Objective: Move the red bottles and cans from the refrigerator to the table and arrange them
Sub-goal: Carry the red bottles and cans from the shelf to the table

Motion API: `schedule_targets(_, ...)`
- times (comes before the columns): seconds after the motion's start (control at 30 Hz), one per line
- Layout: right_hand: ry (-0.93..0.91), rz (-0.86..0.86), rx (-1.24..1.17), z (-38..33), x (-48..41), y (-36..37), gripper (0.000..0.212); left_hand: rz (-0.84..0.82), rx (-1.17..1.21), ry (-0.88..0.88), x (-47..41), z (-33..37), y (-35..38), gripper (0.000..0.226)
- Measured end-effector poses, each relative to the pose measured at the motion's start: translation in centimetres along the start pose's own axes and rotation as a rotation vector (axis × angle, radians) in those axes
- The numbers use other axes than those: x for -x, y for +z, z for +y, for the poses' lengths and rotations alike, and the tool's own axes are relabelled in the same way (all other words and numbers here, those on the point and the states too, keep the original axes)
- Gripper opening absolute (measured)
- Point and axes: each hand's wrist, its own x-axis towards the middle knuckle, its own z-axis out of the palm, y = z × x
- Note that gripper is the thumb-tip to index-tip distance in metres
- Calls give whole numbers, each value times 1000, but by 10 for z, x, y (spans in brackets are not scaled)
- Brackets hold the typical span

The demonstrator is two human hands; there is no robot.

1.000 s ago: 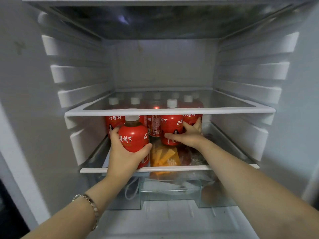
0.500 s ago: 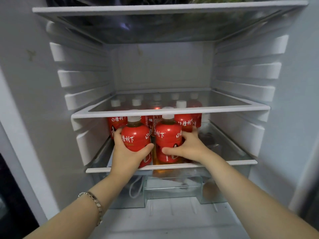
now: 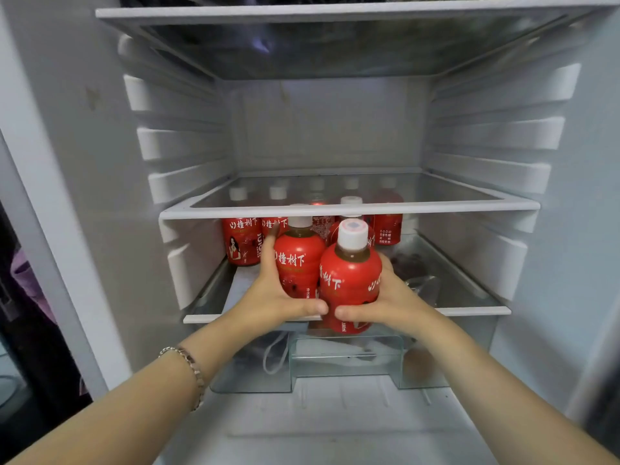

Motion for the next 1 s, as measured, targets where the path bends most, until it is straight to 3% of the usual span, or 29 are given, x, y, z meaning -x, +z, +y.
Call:
schedule_targets(0.17,-1,45,-200,8,0,-1,89,39,47,-76,-16,-8,0,115)
schedule_targets(0.3,-1,50,-316,10,-3,-6,123,-6,131,-120,-26,-8,-2,108)
schedule_targets(0.5,-18,-23,-381,15,-6,-11,134,14,196,-148,-34,-10,7,101)
schedule_targets(0.67,-35,18,-428,12,-5,-9,108,24,186,-155,-31,-7,10,109)
schedule_targets(0.8,-66,109,-460,6,8,-5,84,59,178,-105,-18,-2,15,85)
schedule_targets(1.0,-117,163,-460,-14,40,4,79,84,233,-66,10,8,20,73)
